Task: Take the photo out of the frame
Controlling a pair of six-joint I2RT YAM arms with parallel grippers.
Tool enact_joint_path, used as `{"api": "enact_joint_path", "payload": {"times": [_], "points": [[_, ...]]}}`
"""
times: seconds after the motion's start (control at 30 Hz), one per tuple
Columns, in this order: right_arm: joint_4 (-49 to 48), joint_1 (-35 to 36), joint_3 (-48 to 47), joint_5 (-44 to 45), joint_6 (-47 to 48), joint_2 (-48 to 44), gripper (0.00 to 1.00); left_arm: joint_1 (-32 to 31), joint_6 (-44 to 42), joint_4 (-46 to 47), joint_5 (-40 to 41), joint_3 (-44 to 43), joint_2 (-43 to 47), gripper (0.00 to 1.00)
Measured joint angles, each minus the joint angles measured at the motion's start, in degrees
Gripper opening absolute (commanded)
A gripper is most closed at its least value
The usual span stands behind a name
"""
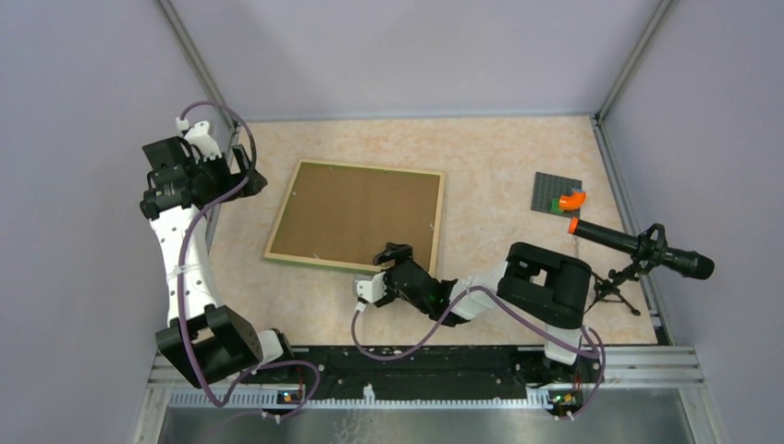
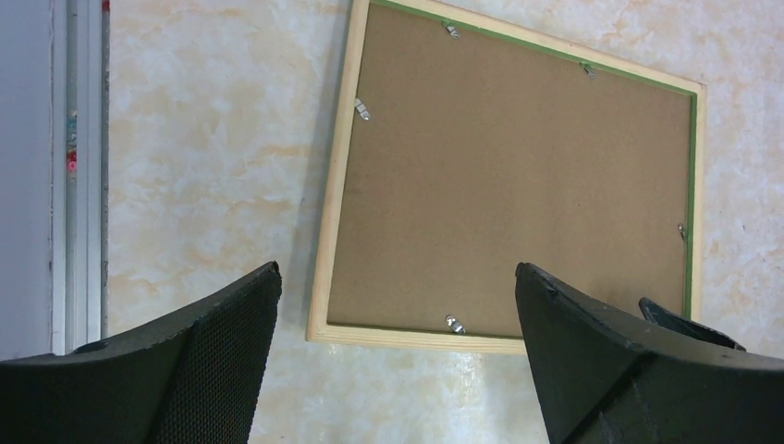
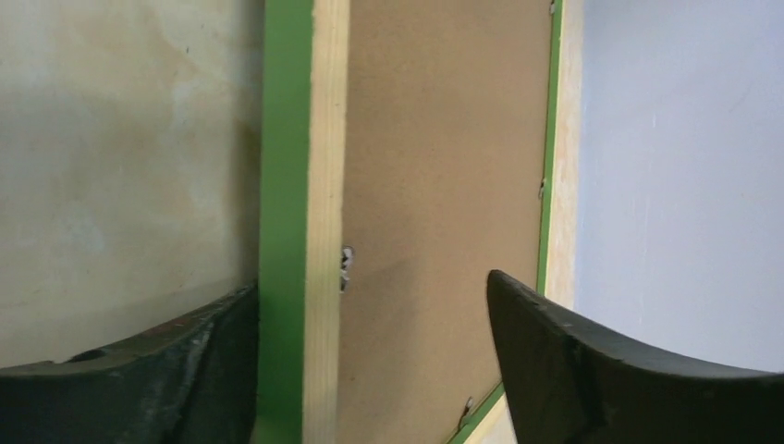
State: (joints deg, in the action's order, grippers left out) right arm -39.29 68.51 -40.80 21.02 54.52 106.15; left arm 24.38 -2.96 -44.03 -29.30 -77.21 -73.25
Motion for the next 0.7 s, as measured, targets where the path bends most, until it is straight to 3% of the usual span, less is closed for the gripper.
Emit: {"api": "enact_joint_path", "payload": {"times": [0.1,0.53,0.7], "points": [[2.25,0.00,-1.31,-1.05,-1.60,-0.92,0.99,0.00,-0.44,-0.48,-0.59,0.02,0.00,0.99],[35.39,0.35,-10.88,-21.35,-12.24,-7.78,0.99,0.00,-3.37,-2.82,-2.84,1.49,0.07,0.99],[48.04,-1.92,-20.00,-27.15,-18.12,-7.82,0.99,0.00,-5.95,-4.63,-4.76,1.92,0.15,0.99]]}}
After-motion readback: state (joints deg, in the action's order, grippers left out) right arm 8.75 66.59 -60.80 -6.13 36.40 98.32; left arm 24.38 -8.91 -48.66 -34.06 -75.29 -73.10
